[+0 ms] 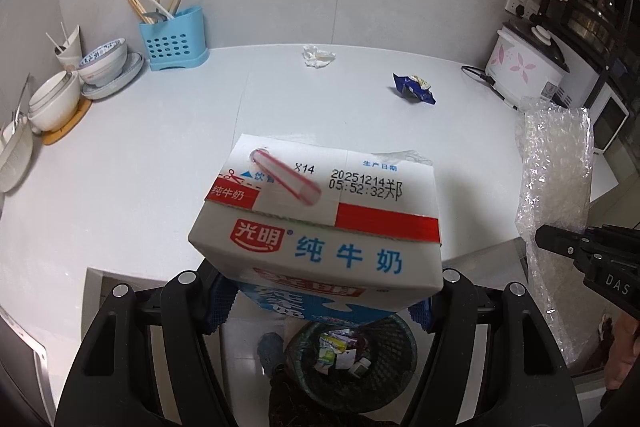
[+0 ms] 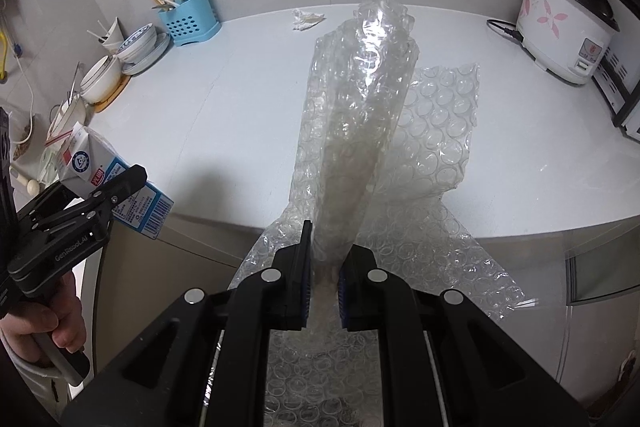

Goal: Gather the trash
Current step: 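Lift the bubble wrap and milk carton and carry them down to the wastebasket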

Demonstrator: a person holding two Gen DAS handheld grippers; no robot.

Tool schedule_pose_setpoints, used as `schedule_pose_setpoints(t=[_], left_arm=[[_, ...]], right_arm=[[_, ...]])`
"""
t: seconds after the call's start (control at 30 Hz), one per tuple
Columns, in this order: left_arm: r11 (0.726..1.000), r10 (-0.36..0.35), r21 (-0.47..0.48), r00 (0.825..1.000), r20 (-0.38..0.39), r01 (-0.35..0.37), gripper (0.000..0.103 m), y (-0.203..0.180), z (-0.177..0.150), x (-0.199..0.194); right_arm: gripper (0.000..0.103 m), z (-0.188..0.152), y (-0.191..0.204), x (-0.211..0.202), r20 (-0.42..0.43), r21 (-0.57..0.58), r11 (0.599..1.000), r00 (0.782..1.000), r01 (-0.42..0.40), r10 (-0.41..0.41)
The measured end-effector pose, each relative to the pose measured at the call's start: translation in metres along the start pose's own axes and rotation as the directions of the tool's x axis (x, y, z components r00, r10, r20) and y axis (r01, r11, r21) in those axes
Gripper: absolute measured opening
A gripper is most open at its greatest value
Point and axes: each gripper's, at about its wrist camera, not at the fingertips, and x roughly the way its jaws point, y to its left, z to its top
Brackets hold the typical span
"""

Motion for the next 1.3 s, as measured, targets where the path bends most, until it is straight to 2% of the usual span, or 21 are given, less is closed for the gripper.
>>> schedule_pose_setpoints(t=[0.37, 0.63, 0.87, 1.03, 1.13, 1.3], left_arm=[[1.000, -0.008, 0.000, 1.000, -0.019, 0.008, 0.067, 0.001, -0.041, -0.001], [1.000, -0.007, 0.007, 0.997, -0.073, 0.008, 0.067, 0.007, -0.079, 0.028], [1.000, -0.007, 0.007, 0.995, -0.103, 0.008, 0.067, 0.017, -0.107, 0.050], [1.000, -0.001, 0.018, 0.993, -0.117, 0.003, 0.067, 0.021, -0.127, 0.068], [1.000, -0.007, 0.014, 0.992, -0.128, 0.009, 0.067, 0.024, -0.136, 0.076], [1.000, 0.002, 0.012, 0.986, -0.167, 0.000, 0.067, 0.027, -0.154, 0.091]], right_arm=[[0.010, -0.040, -0.003, 0.007, -0.053, -0.029, 1.000, 0.999, -0.009, 0.008], [0.010, -0.073, -0.009, 0.054, -0.137, -0.043, 0.999, 0.991, -0.020, 0.013], [0.010, -0.094, 0.005, 0.079, -0.146, -0.124, 0.990, 0.988, -0.074, 0.055], [0.010, -0.109, 0.027, 0.089, -0.132, -0.258, 0.956, 0.986, -0.136, 0.104], [0.010, -0.123, 0.041, 0.099, -0.143, -0.369, 0.918, 0.985, -0.145, 0.098], [0.010, -0.146, 0.052, 0.132, -0.196, -0.459, 0.875, 0.978, -0.150, 0.065]])
